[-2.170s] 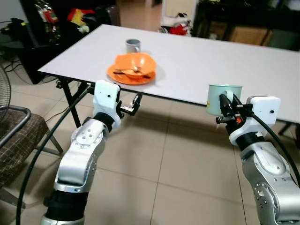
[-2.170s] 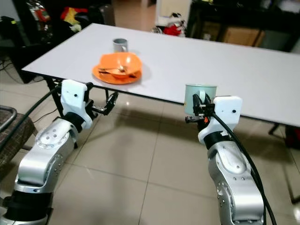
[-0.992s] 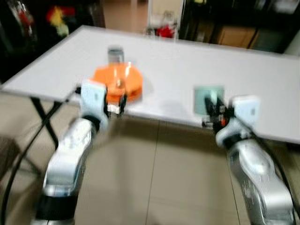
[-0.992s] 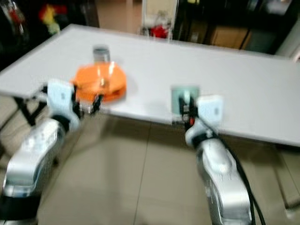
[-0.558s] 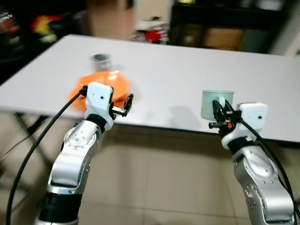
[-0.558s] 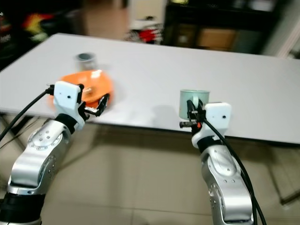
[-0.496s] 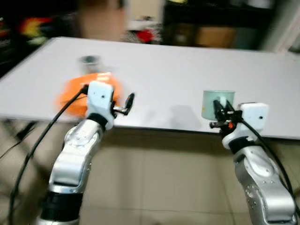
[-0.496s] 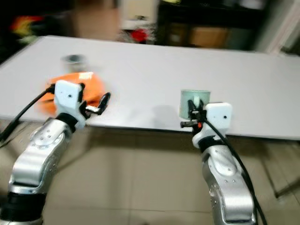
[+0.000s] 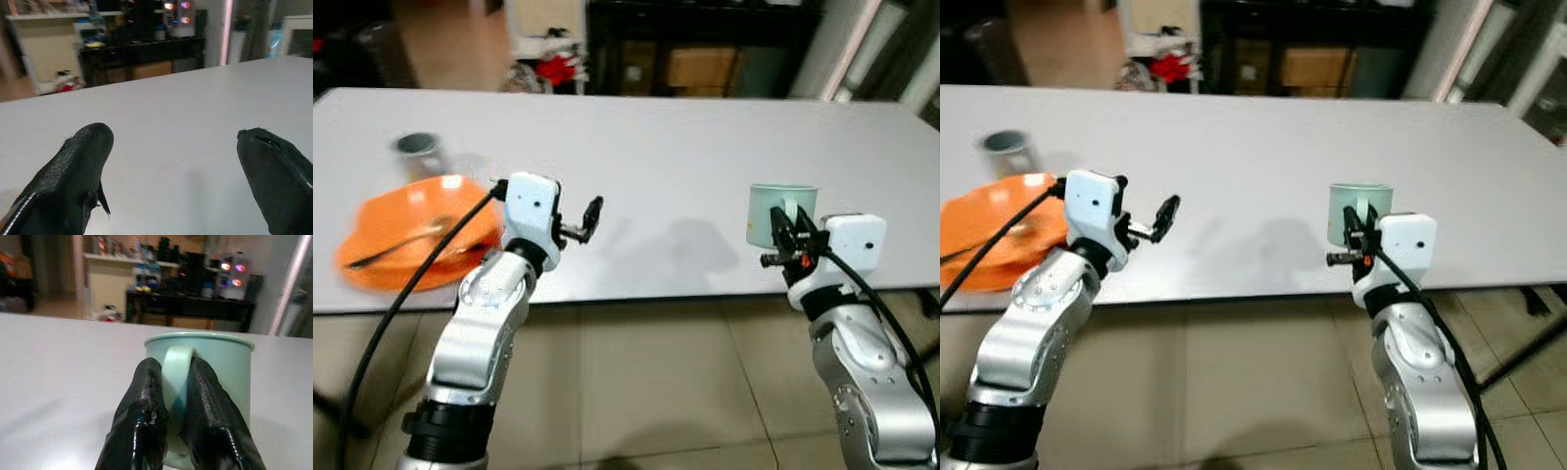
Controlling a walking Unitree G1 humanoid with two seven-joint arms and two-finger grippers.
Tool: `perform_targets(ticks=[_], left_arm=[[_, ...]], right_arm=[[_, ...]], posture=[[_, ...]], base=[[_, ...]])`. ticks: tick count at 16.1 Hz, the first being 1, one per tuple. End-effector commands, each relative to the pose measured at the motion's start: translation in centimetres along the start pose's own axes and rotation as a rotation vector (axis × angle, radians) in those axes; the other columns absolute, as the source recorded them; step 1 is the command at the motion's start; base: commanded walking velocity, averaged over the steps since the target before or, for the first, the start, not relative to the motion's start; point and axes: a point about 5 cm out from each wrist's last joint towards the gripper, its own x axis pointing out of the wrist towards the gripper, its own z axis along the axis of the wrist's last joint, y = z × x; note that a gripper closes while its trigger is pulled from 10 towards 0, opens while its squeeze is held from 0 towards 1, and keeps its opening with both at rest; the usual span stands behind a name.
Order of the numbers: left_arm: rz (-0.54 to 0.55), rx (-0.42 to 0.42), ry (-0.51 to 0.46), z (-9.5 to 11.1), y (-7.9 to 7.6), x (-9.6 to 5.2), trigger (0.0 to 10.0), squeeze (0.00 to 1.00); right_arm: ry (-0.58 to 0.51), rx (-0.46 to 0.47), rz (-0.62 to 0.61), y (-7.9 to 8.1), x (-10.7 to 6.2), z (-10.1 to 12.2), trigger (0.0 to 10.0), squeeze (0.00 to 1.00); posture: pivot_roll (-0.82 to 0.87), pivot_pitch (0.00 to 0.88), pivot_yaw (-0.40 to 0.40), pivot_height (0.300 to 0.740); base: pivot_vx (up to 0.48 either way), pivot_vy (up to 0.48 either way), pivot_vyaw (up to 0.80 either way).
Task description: Setting the table
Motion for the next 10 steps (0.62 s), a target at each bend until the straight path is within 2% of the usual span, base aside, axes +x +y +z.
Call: perform_targets(ticks=[1,10], left_arm=[[-0.005,0.009,-0.013,0.32,-0.16,0.04,10.0,0.0],[0.013,0.005,-0.023,0.25,0.03,-0.05,10.0,0.0]], right_arm=[[-0.027,-0.008,-0.004,-0.24,0.29,0.53,10.0,0.0],[-0.025,-0.022,0.029,-0.04,0.57,0.41,10.0,0.0]], posture=[[0.05,0.0,-0.053,0.74],[0.06,0.0,-0.073,0.74]], base=[[0.3,0.0,0.0],[0.297,0.0,0.0]])
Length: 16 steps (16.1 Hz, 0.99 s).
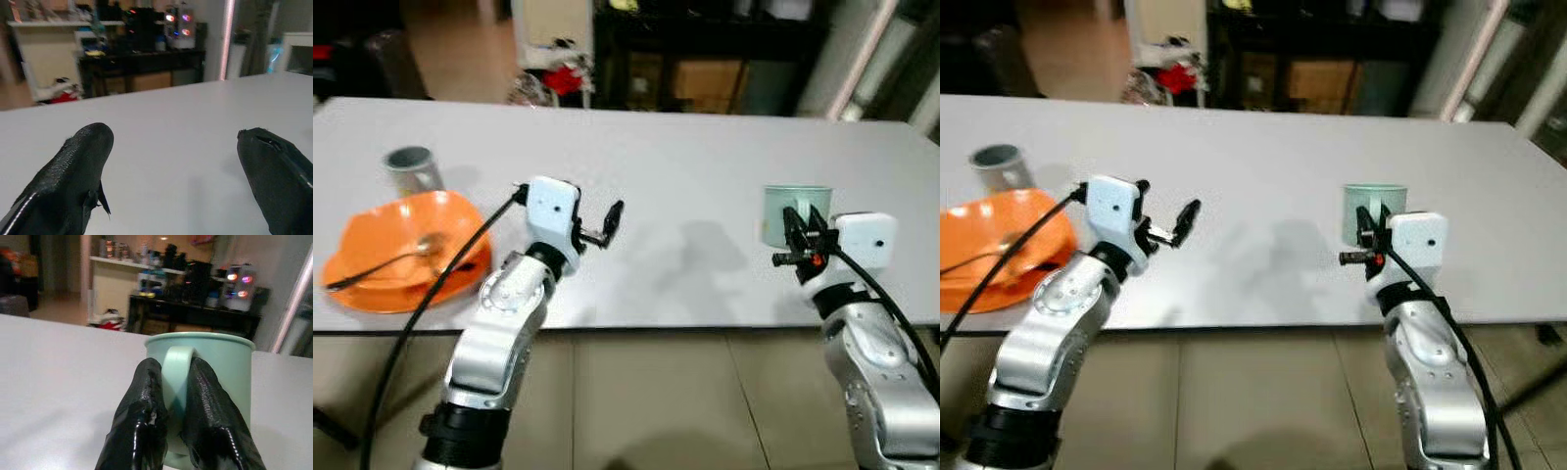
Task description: Setting the table
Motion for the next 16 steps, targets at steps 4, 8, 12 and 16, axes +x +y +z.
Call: perform_targets(ticks=[4,8,12,16], left_arm=[[0.026,0.009,-0.001,0.07,0.69,-0.18,10.0,0.0],[0.019,0.011,-0.004,0.11,0.67,-0.1,10.0,0.0],[0.015,0.012,-0.004,0.14,0.63,-0.06,10.0,0.0],[0.014,0.013,-0.005,0.19,0.72,-0.04,10.0,0.0]], right_arm=[[-0.03,0.003,0.021,0.36,0.2,0.5,10.0,0.0],[-0.034,0.005,0.019,0.37,0.25,0.5,10.0,0.0],[-0.036,0.006,0.017,0.39,0.27,0.45,10.0,0.0],[-0.039,0.006,0.015,0.44,0.29,0.48,10.0,0.0]], posture=[[0.06,0.0,-0.07,0.74],[0.06,0.0,-0.066,0.74],[0.06,0.0,-0.062,0.74],[0.06,0.0,-0.06,0.74]], base=[[0.298,0.0,0.0],[0.299,0.0,0.0],[0.298,0.0,0.0],[0.298,0.0,0.0]])
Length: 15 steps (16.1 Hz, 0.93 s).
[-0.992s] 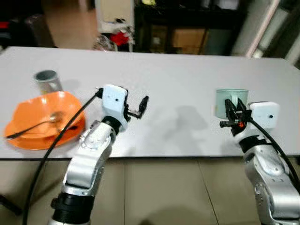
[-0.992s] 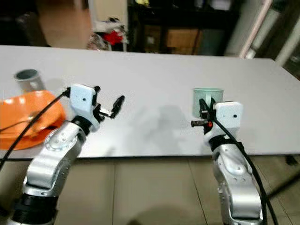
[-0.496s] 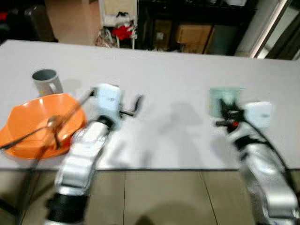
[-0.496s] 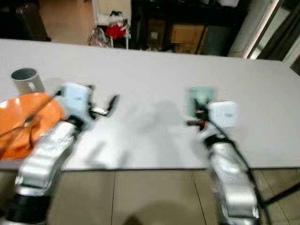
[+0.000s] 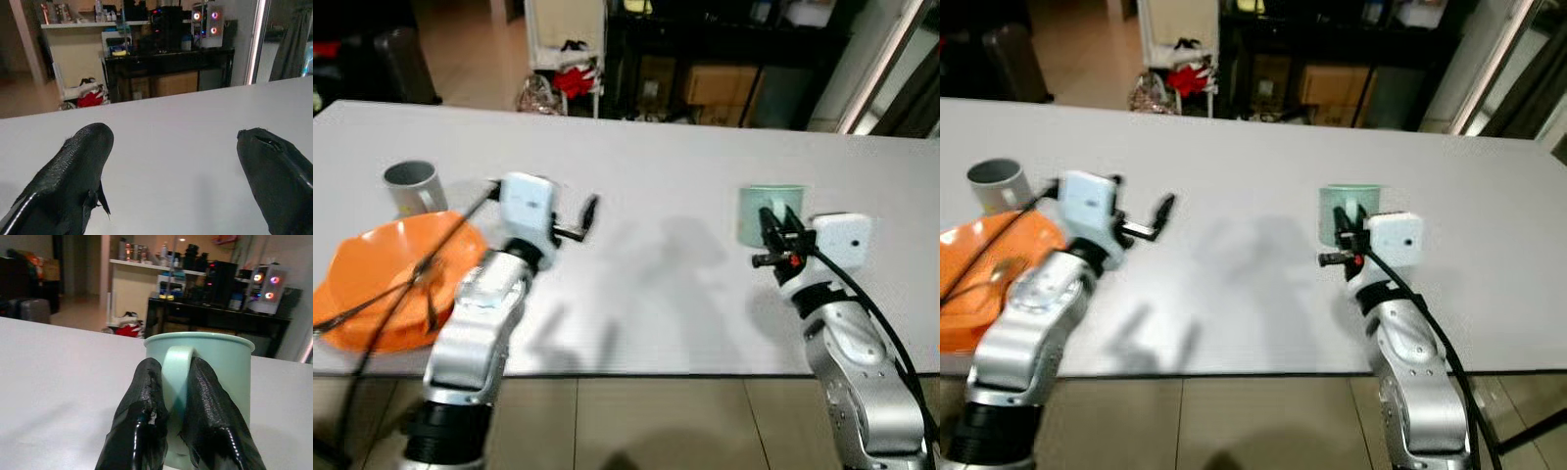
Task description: Setting the table
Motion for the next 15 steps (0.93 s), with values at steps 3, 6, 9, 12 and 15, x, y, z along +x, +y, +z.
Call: perform_targets(ticks=[3,6,9,12,15], left_arm=[[-0.042,-0.004,-0.012,0.32,-1.12,0.33,10.0,0.0],[-0.043,-0.004,-0.013,0.35,-1.13,0.4,10.0,0.0],[-0.042,-0.003,-0.013,0.34,-1.1,0.4,10.0,0.0],[-0.044,-0.003,-0.014,0.37,-1.09,0.46,10.0,0.0],[-0.046,-0.003,-0.014,0.37,-1.2,0.52,10.0,0.0]], right_arm=[[-0.034,-0.019,-0.035,-0.91,0.07,0.71,10.0,0.0],[-0.035,-0.019,-0.036,-0.91,0.11,0.75,10.0,0.0],[-0.036,-0.018,-0.036,-0.87,0.13,0.74,10.0,0.0],[-0.037,-0.018,-0.037,-0.86,0.15,0.76,10.0,0.0],[-0.038,-0.019,-0.04,-0.97,0.17,0.77,10.0,0.0]], posture=[[0.05,0.0,-0.058,0.74],[0.05,0.0,-0.059,0.74],[0.05,0.0,-0.059,0.74],[0.05,0.0,-0.058,0.74],[0.05,0.0,-0.056,0.74]], base=[[0.298,0.0,0.0],[0.299,0.0,0.0],[0.296,0.0,0.0],[0.298,0.0,0.0],[0.298,0.0,0.0]])
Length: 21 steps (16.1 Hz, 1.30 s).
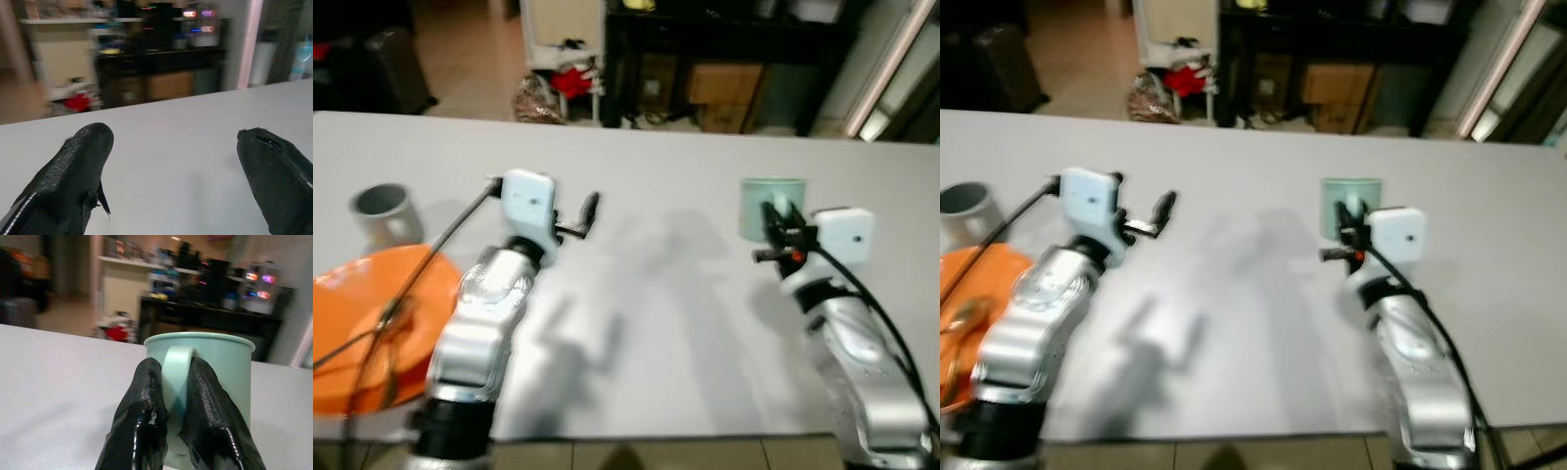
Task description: Setting the table
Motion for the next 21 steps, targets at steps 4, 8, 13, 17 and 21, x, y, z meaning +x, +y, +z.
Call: perform_targets(ticks=[4,8,13,17,21], left_arm=[[-0.012,0.024,-0.008,0.4,0.5,0.1,10.0,0.0],[-0.177,0.066,0.063,-0.2,0.2,-0.7,10.0,0.0],[-0.285,0.081,0.105,-0.4,0.3,-1.5,10.0,0.0],[-0.308,0.083,0.12,-0.3,0.1,-2.2,10.0,0.0],[-0.304,0.09,0.146,-0.4,0.4,-3.4,10.0,0.0]], right_arm=[[-0.022,-0.011,0.059,0.8,1.1,0.2,10.0,0.0],[-0.015,0.035,0.134,1.7,3.9,-1.6,10.0,0.0],[0.025,0.051,0.208,3.0,6.7,-4.8,10.0,0.0],[0.012,0.1,0.252,4.3,8.4,-5.4,10.0,0.0],[0.011,0.118,0.308,5.9,9.0,-6.1,10.0,0.0]], posture=[[0.05,0.0,-0.047,0.74],[0.08,0.0,-0.03,0.74],[0.09,0.0,-0.006,0.74],[0.12,0.0,-0.01,0.74],[0.15,0.0,-0.023,0.74]], base=[[0.073,0.0,0.0],[0.0,0.0,0.0],[0.0,0.0,0.0],[0.0,0.0,0.0],[0.0,0.0,0.0]])
